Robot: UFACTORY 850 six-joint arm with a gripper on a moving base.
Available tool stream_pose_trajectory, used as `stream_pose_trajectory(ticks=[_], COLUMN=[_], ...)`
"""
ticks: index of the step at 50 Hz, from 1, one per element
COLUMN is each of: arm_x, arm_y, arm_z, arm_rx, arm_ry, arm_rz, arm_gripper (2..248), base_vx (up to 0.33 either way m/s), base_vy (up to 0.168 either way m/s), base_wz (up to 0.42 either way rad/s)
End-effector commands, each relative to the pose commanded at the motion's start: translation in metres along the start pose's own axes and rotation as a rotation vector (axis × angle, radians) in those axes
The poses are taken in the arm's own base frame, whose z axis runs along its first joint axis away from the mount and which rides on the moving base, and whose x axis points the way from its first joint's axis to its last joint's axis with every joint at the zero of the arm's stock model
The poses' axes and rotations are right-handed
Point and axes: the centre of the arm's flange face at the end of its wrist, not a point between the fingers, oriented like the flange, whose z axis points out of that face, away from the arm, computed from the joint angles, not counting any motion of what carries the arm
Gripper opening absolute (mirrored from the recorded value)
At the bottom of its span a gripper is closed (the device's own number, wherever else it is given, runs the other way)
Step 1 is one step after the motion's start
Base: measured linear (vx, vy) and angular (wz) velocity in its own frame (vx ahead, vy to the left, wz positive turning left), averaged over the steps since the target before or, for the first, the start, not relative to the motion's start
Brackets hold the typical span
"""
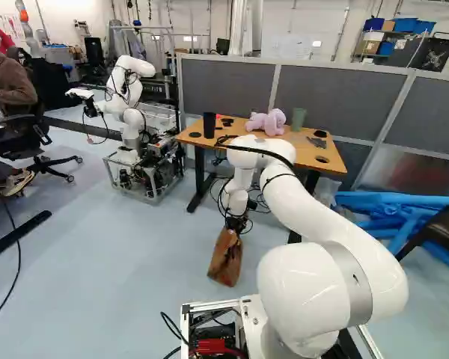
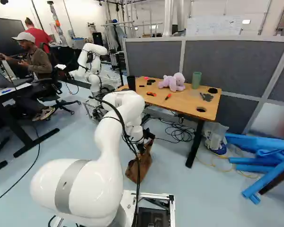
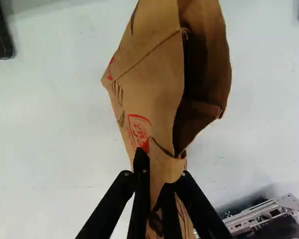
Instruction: Pick up the bag on the ground and place it on the table
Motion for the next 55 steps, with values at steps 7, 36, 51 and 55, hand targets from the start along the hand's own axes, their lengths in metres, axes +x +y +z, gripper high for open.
stream_pose_trajectory(ticks=[7, 36, 51, 55], arm_x=[0.0, 0.001, 0.001, 0.001], arm_y=[0.0, -0.001, -0.001, -0.001], arm_z=[0.0, -0.019, -0.042, -0.048], arm_rx=[0.0, 0.0, -0.001, -0.001], arm_ry=[0.0, -0.002, -0.012, -0.013], arm_rz=[0.0, 0.0, 0.0, 0.0], arm_gripper=[25, 25, 25, 25], base_vx=[0.0, 0.0, 0.0, 0.0], base_vy=[0.0, 0.0, 0.0, 0.0], base_wz=[0.0, 0.0, 0.0, 0.0])
